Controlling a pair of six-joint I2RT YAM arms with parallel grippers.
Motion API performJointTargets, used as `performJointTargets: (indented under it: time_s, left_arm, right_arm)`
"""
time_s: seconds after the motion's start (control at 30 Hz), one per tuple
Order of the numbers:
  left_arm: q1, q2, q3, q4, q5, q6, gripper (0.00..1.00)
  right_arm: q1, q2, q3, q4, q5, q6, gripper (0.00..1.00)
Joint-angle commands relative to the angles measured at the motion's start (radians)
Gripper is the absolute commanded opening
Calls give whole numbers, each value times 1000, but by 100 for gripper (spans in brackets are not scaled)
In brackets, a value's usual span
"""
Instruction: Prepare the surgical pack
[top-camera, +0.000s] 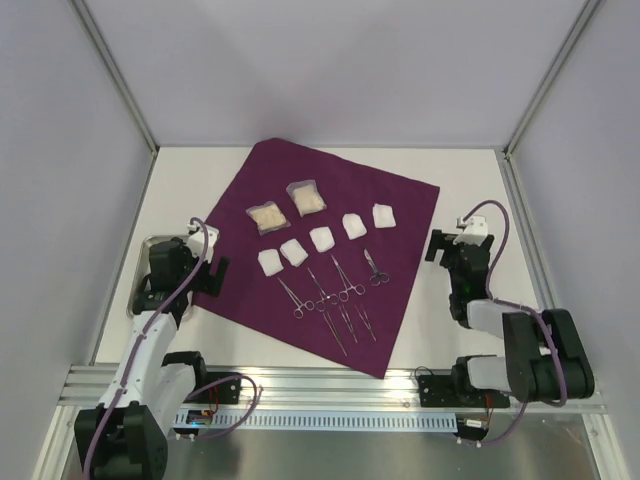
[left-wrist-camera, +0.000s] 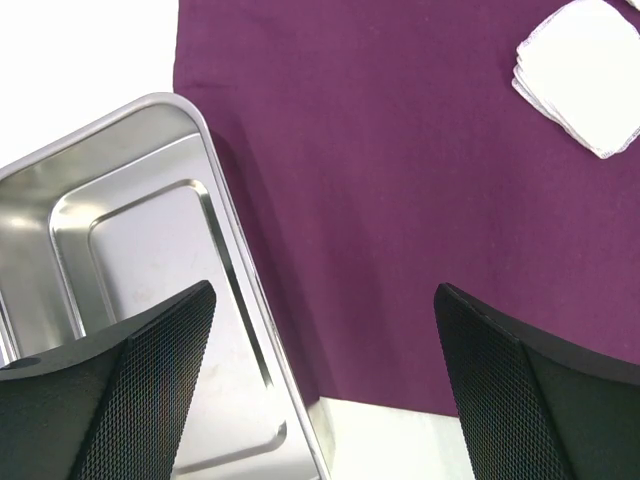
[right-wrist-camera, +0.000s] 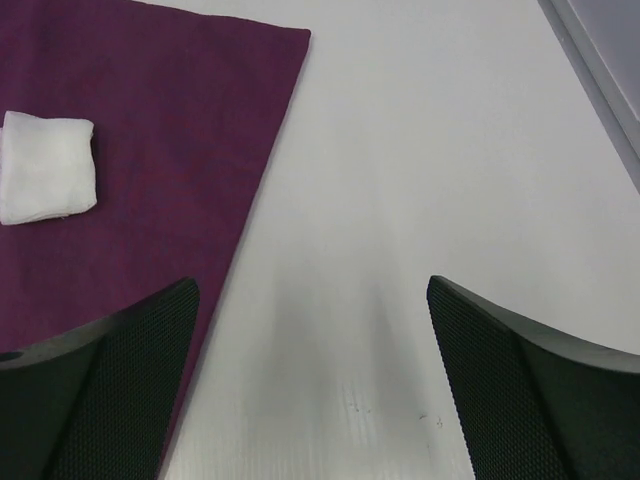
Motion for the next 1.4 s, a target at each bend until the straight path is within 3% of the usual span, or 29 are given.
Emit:
performJointTargets:
  time_s: [0.0,0.07,0.17,0.23,0.37,0.47,0.57,0.6,0.7,0.93,1.07,1.37]
  left_arm:
    - [-5,-11,35,14,17,-19,100]
    - [-3,-11,67,-29,35,-8,100]
    - [-5,0,113,-105,71,62,100]
    - [-3,30,185,-207,49,96,100]
    - [-5,101,303,-408,-96,112,99]
    - [-3,106,339,-535,-184,121,99]
    - [-5,100,334,-584,-186,112,99]
    - [-3,101,330,-590,-184,107,99]
    - [-3,109,310,-597,-186,87,99]
    - [-5,103,301,-609,-158,60,98]
    - [-3,95,298,-604,-144,61,98]
    - [-5,87,293,-600,-146,60,98]
  right_arm:
    - [-7,-122,144,-303,28,41,100]
    - [-7,-187,281,-487,51,149,99]
    - [-3,-198,449,-819,-96,239,78]
    - [28,-172,519,-944,-170,291,64]
    - [227,-101,677,-1281,-10,258,58]
    - [358,-46,735,-1434,49,288,54]
    - [450,-21,725,-1509,39,325,42]
    - [488,-18,710,-1520,22,336,32]
    - [575,-12,679,-1538,-46,362,24]
    - [740,-7,622,-1558,-119,446,27]
    - [818,25,601,-1551,-125,467,41]
    - [821,164,580,-1463,-128,476,39]
